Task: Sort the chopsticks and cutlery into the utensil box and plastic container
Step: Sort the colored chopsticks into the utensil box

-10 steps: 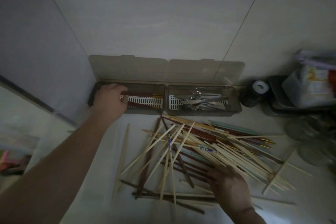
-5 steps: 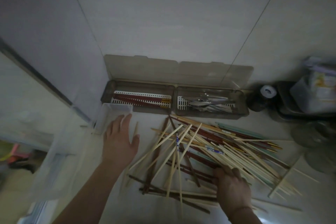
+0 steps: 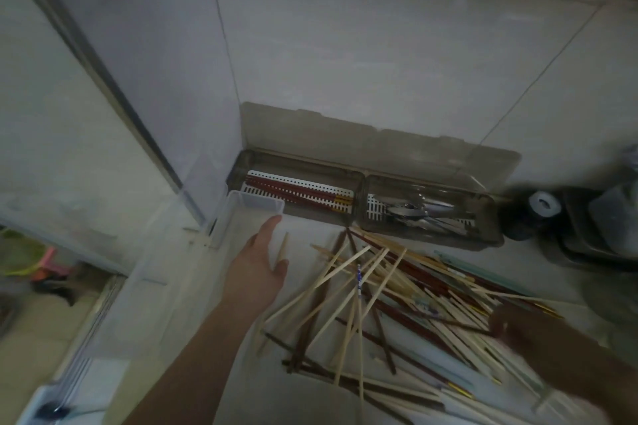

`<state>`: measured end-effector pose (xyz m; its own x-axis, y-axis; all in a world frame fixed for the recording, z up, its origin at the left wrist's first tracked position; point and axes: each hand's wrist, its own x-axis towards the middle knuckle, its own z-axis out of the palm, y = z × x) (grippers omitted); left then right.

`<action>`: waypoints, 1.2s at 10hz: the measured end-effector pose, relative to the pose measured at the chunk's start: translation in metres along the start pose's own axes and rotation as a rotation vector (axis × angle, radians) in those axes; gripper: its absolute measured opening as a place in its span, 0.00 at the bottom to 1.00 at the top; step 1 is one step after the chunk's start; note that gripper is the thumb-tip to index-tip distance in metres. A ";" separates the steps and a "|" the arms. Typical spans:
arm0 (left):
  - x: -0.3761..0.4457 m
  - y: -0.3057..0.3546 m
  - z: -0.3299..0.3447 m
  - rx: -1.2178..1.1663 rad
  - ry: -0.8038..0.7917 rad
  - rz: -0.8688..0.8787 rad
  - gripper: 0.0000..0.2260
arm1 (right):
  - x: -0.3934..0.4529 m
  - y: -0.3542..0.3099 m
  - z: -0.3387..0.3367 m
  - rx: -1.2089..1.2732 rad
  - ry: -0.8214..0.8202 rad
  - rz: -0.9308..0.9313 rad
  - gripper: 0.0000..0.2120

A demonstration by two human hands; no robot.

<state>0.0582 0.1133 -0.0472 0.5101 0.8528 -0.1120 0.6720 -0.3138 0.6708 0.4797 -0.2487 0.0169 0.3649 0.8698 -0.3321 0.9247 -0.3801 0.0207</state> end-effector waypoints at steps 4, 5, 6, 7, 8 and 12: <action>-0.002 0.000 0.001 -0.023 -0.005 0.001 0.36 | 0.236 -0.297 -0.089 0.420 0.102 -0.169 0.15; -0.004 0.002 0.000 -0.026 0.000 -0.007 0.37 | 0.271 -0.317 -0.076 0.292 0.045 -0.285 0.19; -0.003 0.002 -0.001 -0.029 0.002 -0.037 0.37 | 0.282 -0.314 -0.065 0.291 0.041 -0.309 0.19; -0.004 0.003 -0.001 -0.016 0.006 -0.044 0.38 | 0.265 -0.300 -0.066 0.448 0.290 -0.319 0.14; -0.003 0.001 0.001 -0.011 0.021 -0.021 0.37 | 0.213 -0.276 -0.061 0.544 0.602 -0.236 0.10; -0.003 0.006 0.005 -0.006 0.045 -0.053 0.38 | -0.045 -0.230 0.093 0.286 0.410 0.088 0.10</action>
<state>0.0637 0.1070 -0.0470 0.4489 0.8862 -0.1144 0.6944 -0.2653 0.6689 0.2409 -0.2298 -0.0608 0.5057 0.8608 0.0577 0.8428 -0.4787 -0.2459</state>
